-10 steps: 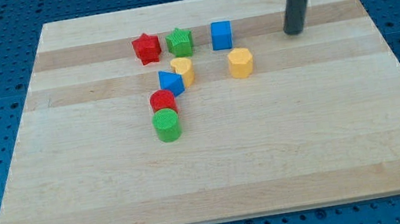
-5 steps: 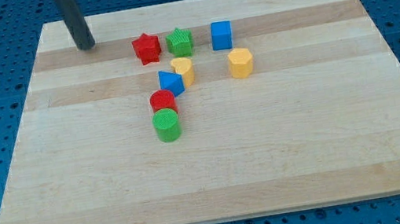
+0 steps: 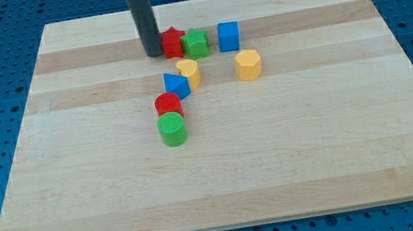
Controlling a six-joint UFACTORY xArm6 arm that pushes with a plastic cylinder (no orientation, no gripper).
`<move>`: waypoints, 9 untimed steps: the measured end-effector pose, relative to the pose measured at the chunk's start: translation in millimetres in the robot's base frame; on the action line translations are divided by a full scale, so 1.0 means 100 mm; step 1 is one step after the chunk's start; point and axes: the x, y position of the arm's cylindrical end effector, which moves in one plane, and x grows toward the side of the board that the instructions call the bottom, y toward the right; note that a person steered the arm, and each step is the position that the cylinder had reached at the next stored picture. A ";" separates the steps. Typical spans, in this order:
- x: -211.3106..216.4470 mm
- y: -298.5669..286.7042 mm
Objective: Make a triangle out of red star green star and the yellow hexagon
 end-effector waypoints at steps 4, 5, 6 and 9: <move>0.06 1.38; 0.14 1.71; 0.22 1.89; 0.44 2.16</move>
